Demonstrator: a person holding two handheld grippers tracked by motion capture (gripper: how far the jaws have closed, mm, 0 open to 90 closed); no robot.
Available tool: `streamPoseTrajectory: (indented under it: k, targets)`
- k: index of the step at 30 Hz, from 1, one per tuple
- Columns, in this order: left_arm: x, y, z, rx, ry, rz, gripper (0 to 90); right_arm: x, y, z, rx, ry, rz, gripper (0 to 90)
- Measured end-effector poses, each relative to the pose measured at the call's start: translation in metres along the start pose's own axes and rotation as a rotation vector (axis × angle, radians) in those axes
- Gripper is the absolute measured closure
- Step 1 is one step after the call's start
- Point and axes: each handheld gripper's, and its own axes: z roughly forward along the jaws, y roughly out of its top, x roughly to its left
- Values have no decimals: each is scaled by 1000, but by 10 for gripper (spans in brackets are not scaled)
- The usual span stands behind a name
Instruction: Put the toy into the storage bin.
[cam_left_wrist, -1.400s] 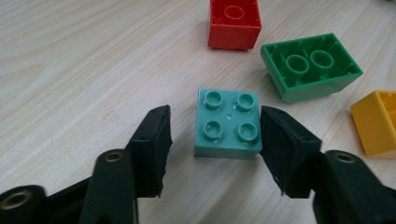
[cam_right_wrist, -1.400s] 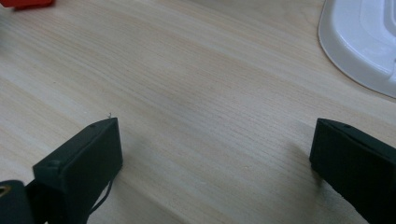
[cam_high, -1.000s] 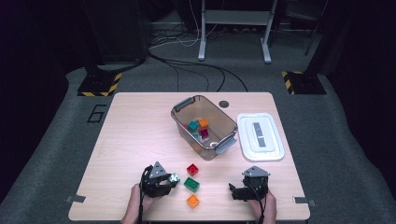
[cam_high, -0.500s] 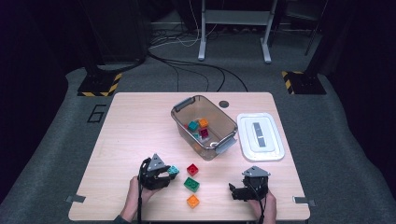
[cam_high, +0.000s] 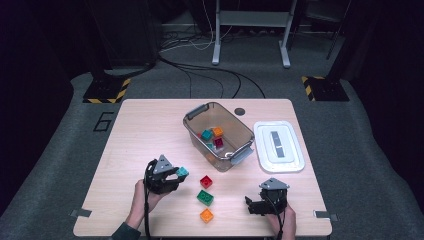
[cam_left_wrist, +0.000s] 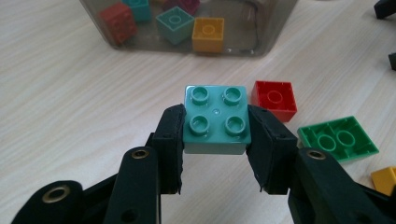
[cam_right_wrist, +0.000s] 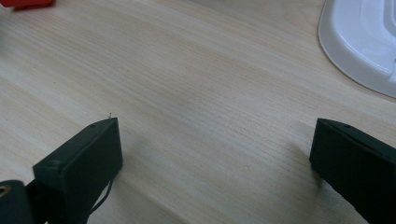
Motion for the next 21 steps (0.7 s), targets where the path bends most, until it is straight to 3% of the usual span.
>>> streamPoseTrajectory:
  k: [21]
  targets:
    - [20, 56, -14, -54, 42, 50, 587, 0, 0, 0, 0, 0, 0, 15]
